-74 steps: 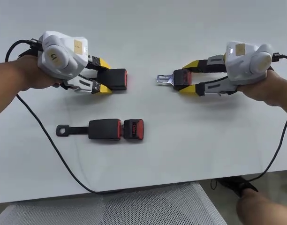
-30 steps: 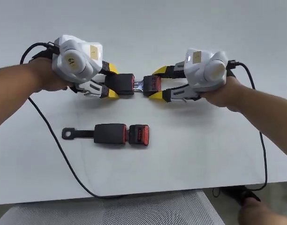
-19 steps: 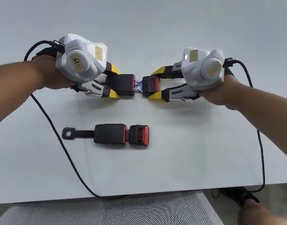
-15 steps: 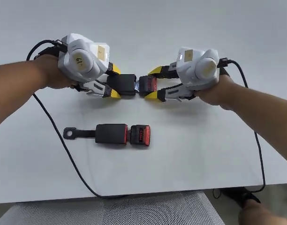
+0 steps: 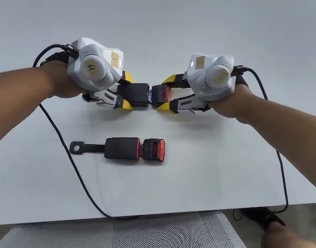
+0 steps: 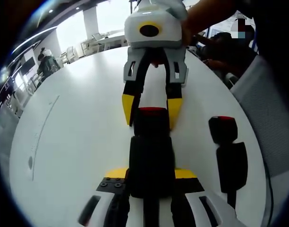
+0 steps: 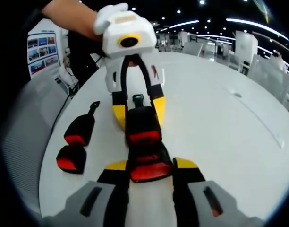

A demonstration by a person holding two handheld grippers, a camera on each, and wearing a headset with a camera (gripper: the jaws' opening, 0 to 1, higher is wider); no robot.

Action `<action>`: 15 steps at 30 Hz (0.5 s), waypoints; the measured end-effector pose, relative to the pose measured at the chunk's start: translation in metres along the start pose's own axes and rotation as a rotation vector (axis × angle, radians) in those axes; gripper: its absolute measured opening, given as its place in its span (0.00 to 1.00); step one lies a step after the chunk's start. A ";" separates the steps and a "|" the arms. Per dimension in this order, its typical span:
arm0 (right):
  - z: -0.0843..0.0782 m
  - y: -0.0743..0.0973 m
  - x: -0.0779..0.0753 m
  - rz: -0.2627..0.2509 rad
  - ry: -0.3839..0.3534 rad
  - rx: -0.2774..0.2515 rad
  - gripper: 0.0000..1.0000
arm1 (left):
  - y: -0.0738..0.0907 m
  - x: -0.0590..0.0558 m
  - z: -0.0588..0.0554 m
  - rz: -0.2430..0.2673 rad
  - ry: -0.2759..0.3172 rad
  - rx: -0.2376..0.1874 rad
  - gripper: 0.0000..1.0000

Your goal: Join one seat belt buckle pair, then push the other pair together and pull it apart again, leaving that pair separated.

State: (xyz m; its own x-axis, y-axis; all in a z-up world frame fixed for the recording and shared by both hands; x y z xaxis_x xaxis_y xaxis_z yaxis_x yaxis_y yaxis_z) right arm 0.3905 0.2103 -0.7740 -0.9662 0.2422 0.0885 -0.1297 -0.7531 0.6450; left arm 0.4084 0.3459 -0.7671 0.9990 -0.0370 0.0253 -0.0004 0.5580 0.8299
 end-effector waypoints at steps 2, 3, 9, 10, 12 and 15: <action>0.000 0.000 0.000 -0.003 0.004 0.008 0.35 | 0.000 0.000 0.000 0.000 0.001 0.000 0.34; 0.000 0.000 0.000 -0.004 0.004 0.010 0.35 | 0.000 0.000 0.000 0.000 0.002 0.000 0.34; 0.000 0.000 0.001 -0.020 0.003 0.019 0.35 | 0.000 -0.001 0.000 0.001 0.006 0.000 0.34; 0.000 0.000 0.002 -0.023 0.002 0.020 0.35 | 0.000 -0.001 0.000 0.001 0.006 0.000 0.34; -0.001 0.000 0.001 -0.026 0.000 0.021 0.35 | 0.000 -0.001 0.000 0.001 0.006 0.000 0.34; -0.001 0.000 0.001 -0.027 0.004 0.024 0.35 | 0.000 -0.001 0.000 0.001 0.007 0.005 0.34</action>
State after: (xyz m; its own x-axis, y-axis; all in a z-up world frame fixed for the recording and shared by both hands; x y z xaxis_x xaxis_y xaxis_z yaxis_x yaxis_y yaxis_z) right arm 0.3892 0.2105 -0.7746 -0.9631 0.2604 0.0678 -0.1508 -0.7312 0.6653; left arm 0.4076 0.3460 -0.7670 0.9993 -0.0309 0.0226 -0.0017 0.5542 0.8324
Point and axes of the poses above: the centre of the closed fingertips' face, and the gripper's own axes: y roughly backward along the fingers, x roughly to its left, z roughly out of its top, the point moved 7 cm from there along y, roughly backward along the fingers, and after that the axes turned 2 degrees about z, right-handed, at the moved point
